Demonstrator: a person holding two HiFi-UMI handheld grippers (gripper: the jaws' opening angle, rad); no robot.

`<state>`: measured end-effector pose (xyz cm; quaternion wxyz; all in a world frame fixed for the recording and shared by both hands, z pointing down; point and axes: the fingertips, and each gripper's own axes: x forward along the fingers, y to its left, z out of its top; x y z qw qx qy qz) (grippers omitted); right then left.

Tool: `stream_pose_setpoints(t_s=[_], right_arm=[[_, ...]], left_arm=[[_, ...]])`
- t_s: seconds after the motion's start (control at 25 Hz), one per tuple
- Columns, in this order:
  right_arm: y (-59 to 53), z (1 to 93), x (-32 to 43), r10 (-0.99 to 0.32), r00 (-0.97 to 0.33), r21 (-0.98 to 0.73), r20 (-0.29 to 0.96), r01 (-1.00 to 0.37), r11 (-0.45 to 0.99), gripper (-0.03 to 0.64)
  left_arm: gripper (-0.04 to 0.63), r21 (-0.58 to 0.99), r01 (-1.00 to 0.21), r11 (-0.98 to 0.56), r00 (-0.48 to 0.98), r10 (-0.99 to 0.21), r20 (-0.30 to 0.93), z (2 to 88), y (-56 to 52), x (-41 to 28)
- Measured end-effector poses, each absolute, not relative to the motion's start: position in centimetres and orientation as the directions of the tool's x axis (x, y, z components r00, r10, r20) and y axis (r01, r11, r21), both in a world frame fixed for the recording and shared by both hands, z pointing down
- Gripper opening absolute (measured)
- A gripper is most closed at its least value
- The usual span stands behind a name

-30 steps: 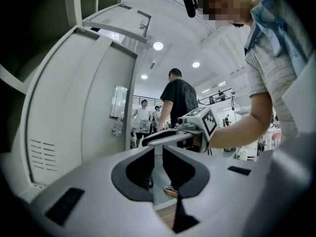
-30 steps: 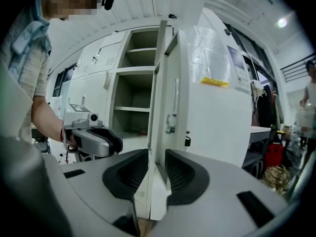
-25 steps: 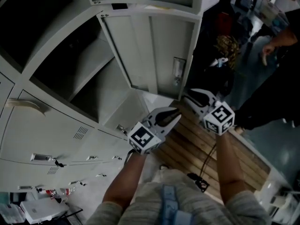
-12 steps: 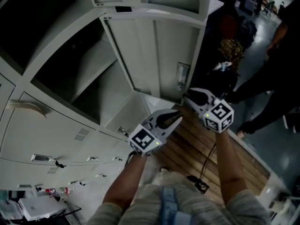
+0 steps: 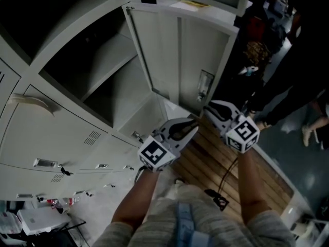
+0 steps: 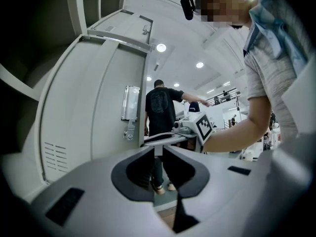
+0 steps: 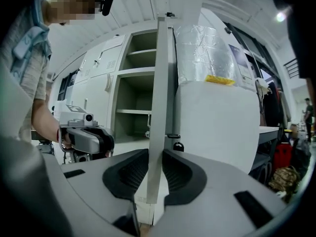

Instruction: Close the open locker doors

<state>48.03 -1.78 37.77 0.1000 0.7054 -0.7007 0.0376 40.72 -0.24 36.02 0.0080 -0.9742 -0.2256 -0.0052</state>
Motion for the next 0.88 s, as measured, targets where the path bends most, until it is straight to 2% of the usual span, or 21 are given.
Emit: stream_pose_setpoints(t_s=[0.88], right_arm=[[-3.3,37.6,37.3,-0.976,-0.019,0.102,0.215,-0.994,0.041,0.087]], left_arm=[[0.035,0.002,0.379,-0.925,0.925,0.379,-0.010,35.9,-3.2,32.0]])
